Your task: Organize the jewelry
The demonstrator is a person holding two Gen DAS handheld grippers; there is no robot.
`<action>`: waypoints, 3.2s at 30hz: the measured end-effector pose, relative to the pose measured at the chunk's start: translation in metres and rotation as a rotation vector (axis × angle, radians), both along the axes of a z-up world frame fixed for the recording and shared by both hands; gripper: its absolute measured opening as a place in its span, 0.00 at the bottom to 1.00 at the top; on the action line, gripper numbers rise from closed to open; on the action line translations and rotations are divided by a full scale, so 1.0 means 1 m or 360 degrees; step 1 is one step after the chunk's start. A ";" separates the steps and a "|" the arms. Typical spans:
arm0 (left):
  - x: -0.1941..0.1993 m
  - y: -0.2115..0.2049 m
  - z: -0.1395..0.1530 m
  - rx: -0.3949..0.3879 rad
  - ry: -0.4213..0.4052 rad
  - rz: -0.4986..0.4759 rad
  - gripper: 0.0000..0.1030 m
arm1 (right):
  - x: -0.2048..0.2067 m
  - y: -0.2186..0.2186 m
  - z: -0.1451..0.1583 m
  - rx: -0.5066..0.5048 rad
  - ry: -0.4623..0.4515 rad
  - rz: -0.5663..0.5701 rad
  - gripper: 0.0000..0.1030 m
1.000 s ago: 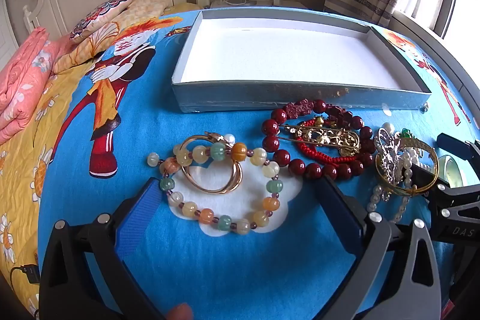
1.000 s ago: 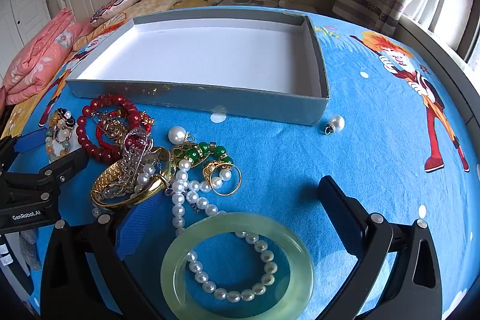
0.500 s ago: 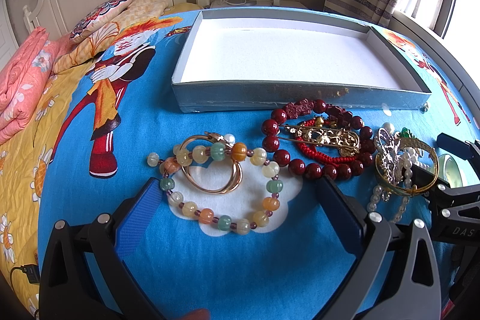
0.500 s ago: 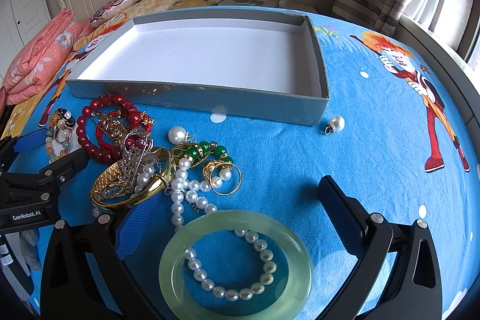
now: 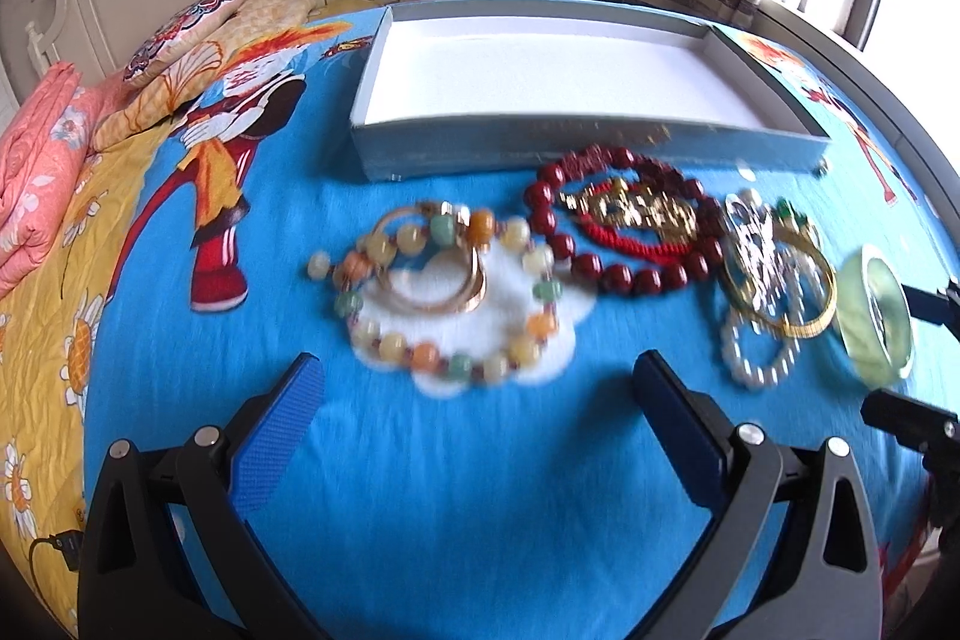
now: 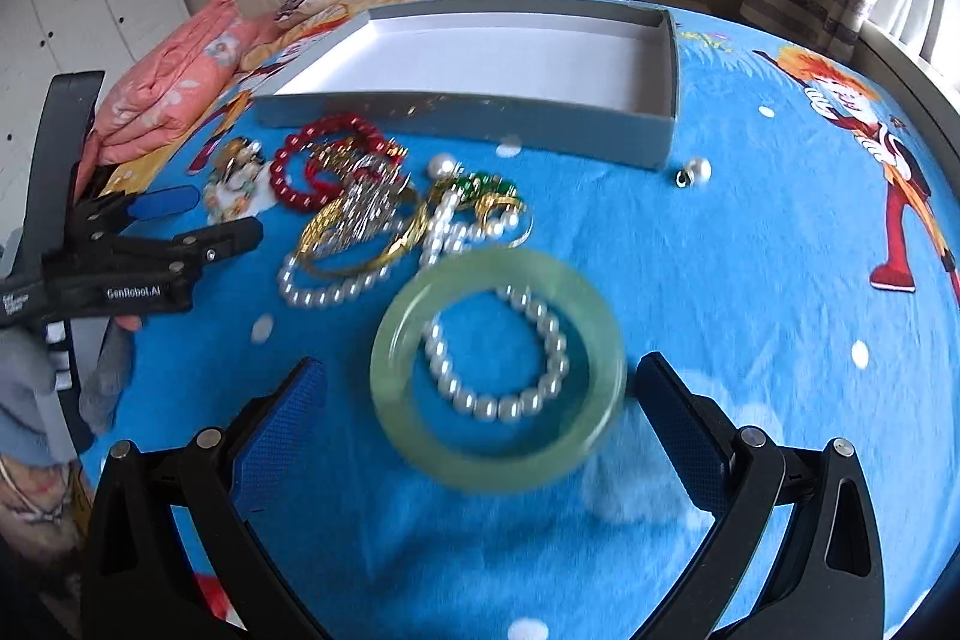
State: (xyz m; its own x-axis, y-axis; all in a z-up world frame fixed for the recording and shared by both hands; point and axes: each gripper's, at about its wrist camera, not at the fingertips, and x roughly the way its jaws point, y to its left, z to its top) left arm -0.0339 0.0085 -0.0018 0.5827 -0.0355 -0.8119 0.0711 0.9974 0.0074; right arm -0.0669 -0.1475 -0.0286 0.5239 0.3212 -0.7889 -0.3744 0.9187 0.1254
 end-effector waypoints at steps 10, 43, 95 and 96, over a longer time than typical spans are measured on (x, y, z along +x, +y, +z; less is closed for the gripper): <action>-0.045 -0.010 0.012 -0.0070 -0.0136 -0.0218 0.98 | 0.001 0.005 -0.002 -0.0150 -0.0074 -0.0053 0.78; -0.009 -0.099 0.021 -0.0267 -0.0058 -0.0533 0.65 | -0.023 -0.050 0.023 0.0281 -0.0376 -0.0340 0.75; -0.022 -0.118 0.016 -0.0199 -0.0044 -0.0479 0.43 | -0.022 -0.055 0.020 0.0359 -0.0347 -0.0339 0.76; -0.025 -0.119 0.018 -0.0234 -0.0056 -0.0486 0.43 | -0.023 -0.056 0.020 0.0367 -0.0349 -0.0341 0.76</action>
